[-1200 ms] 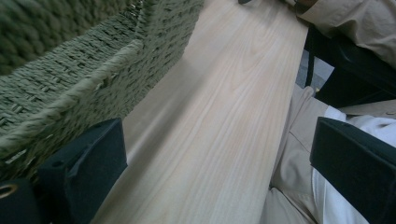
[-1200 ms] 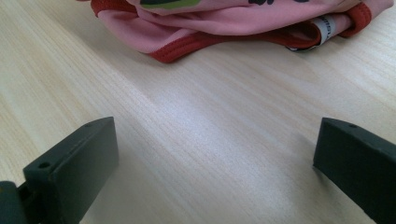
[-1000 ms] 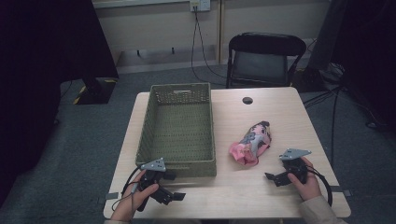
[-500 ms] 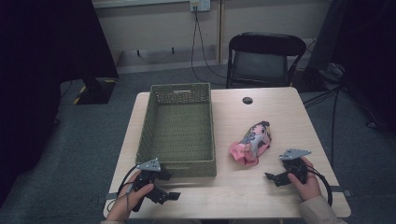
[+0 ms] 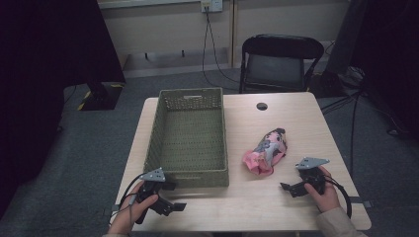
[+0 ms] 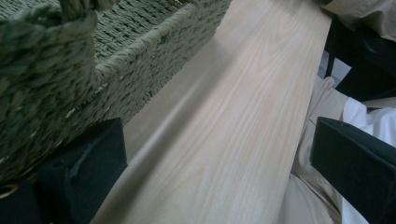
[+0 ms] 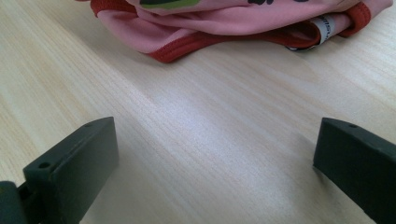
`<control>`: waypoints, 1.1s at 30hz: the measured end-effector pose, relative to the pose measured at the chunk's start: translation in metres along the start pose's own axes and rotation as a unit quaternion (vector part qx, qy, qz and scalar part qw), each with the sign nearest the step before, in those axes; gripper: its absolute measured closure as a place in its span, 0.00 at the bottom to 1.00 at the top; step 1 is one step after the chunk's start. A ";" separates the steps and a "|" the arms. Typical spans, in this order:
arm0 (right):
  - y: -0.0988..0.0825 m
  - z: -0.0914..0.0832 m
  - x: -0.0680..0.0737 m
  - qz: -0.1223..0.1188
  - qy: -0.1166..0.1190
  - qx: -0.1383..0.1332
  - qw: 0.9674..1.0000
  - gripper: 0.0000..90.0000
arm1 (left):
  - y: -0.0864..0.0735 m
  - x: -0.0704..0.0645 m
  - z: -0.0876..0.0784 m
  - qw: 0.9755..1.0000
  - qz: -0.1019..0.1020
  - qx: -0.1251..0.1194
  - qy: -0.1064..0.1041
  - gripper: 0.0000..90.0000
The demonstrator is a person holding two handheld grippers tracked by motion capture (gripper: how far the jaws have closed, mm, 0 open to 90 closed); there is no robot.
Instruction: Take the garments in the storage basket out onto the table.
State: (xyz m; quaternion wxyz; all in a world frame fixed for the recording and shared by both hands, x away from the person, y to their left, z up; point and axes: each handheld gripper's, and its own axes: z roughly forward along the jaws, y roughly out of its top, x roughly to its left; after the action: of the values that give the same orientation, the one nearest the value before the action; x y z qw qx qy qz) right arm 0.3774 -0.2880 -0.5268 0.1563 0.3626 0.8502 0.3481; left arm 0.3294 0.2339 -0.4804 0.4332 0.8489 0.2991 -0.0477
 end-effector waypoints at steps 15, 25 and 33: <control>0.000 0.000 0.000 0.000 0.000 0.000 1.000 0.00 | -0.007 0.006 -0.007 1.000 -0.006 -0.005 0.007 0.04; 0.000 0.000 0.000 0.000 0.000 0.000 1.000 0.00 | -0.012 0.009 -0.013 1.000 -0.005 -0.008 0.011 0.04; 0.000 0.000 0.000 0.000 0.000 0.000 1.000 0.00 | -0.014 0.010 -0.015 1.000 -0.004 -0.008 0.009 0.04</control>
State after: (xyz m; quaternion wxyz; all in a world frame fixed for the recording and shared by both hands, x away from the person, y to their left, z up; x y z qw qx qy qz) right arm 0.3773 -0.2880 -0.5268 0.1564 0.3629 0.8501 0.3481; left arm 0.3273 0.2562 -0.4845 0.4368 0.8447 0.3067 -0.0398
